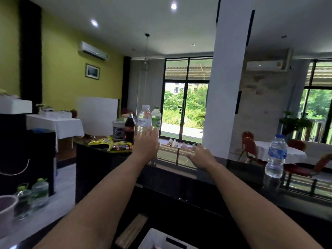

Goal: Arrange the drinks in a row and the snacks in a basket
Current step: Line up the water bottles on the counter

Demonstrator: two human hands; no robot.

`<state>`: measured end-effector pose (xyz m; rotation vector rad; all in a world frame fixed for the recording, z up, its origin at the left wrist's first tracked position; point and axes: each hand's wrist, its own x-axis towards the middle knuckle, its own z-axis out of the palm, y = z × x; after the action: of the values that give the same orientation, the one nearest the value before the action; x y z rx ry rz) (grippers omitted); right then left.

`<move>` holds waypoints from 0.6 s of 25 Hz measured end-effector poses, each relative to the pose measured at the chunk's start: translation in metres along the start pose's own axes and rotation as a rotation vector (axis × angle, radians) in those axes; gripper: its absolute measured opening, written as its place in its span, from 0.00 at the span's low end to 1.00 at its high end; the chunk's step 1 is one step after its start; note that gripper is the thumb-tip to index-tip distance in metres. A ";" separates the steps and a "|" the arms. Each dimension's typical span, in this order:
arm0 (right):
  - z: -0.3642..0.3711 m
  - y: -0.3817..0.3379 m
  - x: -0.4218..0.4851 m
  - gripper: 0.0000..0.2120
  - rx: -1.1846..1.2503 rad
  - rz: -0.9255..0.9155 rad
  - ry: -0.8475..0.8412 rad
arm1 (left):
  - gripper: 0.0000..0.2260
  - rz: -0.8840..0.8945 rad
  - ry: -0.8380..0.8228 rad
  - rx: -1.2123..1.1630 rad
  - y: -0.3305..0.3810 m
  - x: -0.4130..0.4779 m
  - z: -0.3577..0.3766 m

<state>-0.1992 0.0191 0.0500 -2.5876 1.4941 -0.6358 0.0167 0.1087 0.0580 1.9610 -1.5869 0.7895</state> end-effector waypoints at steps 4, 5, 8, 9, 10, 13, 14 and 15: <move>0.027 -0.069 0.030 0.33 0.167 -0.037 -0.034 | 0.25 -0.058 0.039 -0.099 -0.063 0.026 -0.009; 0.034 -0.085 0.035 0.34 0.213 -0.051 -0.036 | 0.25 -0.069 0.048 -0.141 -0.073 0.033 -0.008; 0.055 -0.126 0.047 0.35 0.332 -0.107 -0.046 | 0.28 -0.083 0.045 -0.355 -0.094 0.050 -0.003; 0.061 -0.136 0.051 0.36 0.400 -0.110 -0.054 | 0.29 -0.090 0.024 -0.442 -0.098 0.054 -0.001; 0.066 -0.145 0.054 0.38 0.485 -0.098 -0.061 | 0.29 -0.092 0.003 -0.516 -0.101 0.058 0.001; 0.083 -0.164 0.063 0.38 0.735 -0.036 -0.033 | 0.27 -0.056 -0.052 -0.712 -0.103 0.063 0.008; 0.087 -0.168 0.065 0.37 0.774 -0.018 -0.001 | 0.27 -0.060 -0.065 -0.778 -0.102 0.065 0.010; 0.091 -0.171 0.067 0.36 0.793 -0.001 0.036 | 0.27 -0.075 -0.073 -0.833 -0.102 0.066 0.012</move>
<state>0.0045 0.0395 0.0355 -1.9617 0.9570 -1.0198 0.1285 0.0750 0.0940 1.4195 -1.5220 -0.0133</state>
